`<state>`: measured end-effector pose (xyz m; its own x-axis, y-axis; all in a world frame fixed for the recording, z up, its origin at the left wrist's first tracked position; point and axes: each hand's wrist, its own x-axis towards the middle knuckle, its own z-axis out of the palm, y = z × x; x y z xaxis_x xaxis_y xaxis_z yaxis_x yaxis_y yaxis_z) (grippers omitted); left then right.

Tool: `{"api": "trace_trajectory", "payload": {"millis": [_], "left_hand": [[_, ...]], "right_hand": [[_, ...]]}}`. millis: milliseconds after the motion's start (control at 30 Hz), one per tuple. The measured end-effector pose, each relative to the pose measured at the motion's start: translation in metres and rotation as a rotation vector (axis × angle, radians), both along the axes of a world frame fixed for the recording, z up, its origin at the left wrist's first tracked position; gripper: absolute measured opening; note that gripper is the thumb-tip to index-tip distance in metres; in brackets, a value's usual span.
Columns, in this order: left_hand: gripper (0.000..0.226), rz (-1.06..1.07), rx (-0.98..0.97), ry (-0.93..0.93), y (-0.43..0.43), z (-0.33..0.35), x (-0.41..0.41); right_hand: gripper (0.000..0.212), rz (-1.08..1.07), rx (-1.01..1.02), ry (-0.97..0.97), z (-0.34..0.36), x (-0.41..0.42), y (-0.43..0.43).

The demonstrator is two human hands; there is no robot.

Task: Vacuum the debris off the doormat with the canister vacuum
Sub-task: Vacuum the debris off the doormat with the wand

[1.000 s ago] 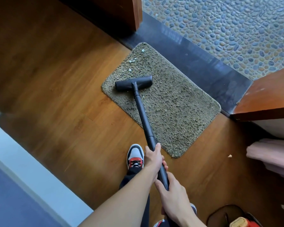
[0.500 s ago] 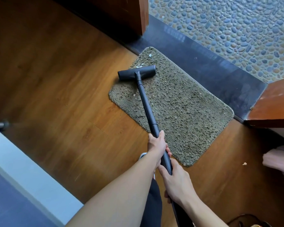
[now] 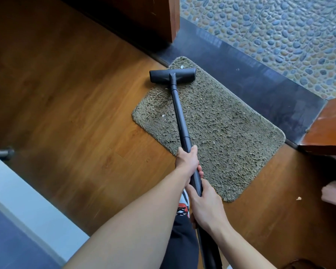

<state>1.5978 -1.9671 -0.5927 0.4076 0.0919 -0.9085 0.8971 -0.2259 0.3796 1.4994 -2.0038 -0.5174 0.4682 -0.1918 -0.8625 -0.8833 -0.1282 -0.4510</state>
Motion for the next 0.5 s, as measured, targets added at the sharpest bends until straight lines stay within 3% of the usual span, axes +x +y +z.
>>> {"api": "trace_trajectory", "payload": {"millis": [167,500], "left_hand": [[0.03,-0.019,0.009,0.005,-0.009,-0.004,0.012],[0.028,-0.022,0.001,0.006,-0.03,-0.011,0.037]], "right_hand": [[0.021,-0.001,-0.021,0.009,-0.009,0.008,-0.006],[0.045,0.0,-0.078,-0.012,-0.02,0.027,-0.025]]}}
